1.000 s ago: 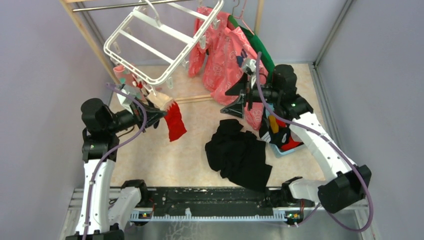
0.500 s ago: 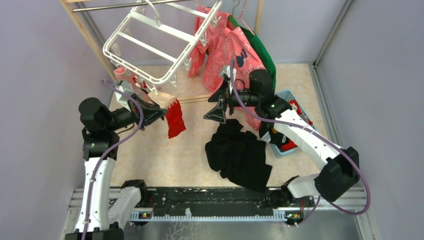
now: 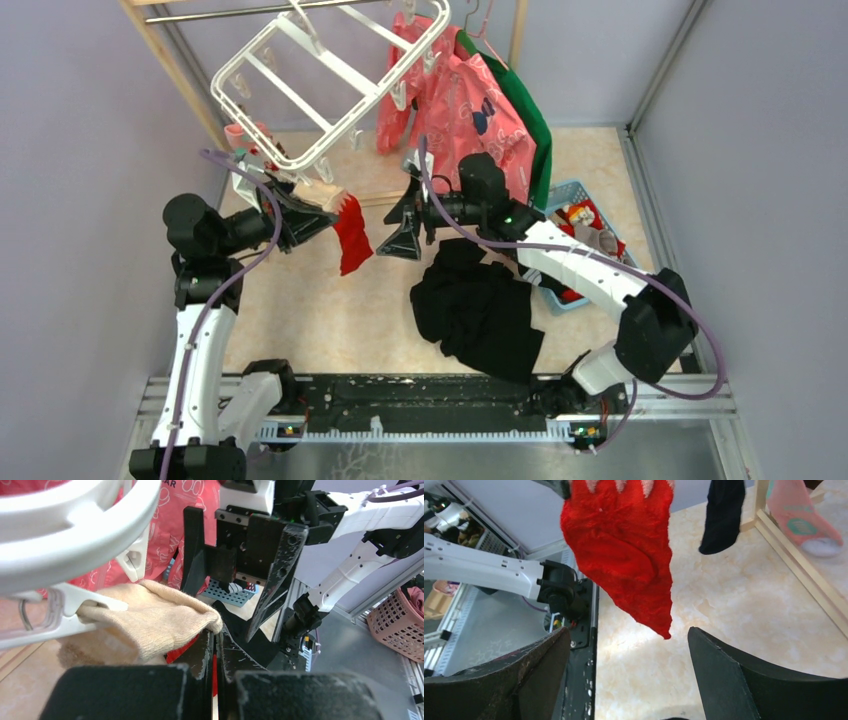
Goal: Remove the socks clipped to the hanger
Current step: Remove the sock from the hanger.
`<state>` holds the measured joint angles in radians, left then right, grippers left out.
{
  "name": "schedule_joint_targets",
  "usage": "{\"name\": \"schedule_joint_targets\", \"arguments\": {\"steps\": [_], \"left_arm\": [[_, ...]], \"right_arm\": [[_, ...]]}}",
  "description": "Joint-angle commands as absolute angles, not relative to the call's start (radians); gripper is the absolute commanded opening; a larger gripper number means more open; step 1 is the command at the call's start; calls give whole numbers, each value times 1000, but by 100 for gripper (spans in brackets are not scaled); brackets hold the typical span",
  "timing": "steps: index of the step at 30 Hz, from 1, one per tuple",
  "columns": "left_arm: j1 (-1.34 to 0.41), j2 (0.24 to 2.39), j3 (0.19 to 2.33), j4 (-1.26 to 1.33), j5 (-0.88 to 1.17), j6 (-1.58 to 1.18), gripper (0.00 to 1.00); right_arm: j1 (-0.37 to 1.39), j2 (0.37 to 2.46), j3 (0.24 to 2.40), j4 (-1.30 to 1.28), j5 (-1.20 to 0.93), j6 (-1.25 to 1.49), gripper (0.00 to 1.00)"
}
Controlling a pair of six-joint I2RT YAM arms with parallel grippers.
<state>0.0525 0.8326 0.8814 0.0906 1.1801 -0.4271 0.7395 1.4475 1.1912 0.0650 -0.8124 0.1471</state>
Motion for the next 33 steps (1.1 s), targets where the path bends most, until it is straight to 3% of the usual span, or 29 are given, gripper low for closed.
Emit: {"name": "schedule_joint_targets", "arguments": {"steps": [1, 17, 26, 30, 33], "left_arm": [[54, 822, 870, 182, 1198, -494, 0], [54, 763, 752, 350, 1228, -651, 0], [57, 717, 757, 265, 1205, -589, 2], [62, 701, 803, 123, 1157, -487, 22], [74, 692, 833, 53, 1128, -446, 38]], "right_arm": [[761, 1481, 1232, 244, -843, 265, 87], [814, 1651, 1371, 308, -880, 316, 84], [829, 1665, 1347, 368, -941, 350, 27], [831, 1661, 1325, 378, -935, 351, 7], [837, 1662, 1318, 381, -933, 355, 0]]}}
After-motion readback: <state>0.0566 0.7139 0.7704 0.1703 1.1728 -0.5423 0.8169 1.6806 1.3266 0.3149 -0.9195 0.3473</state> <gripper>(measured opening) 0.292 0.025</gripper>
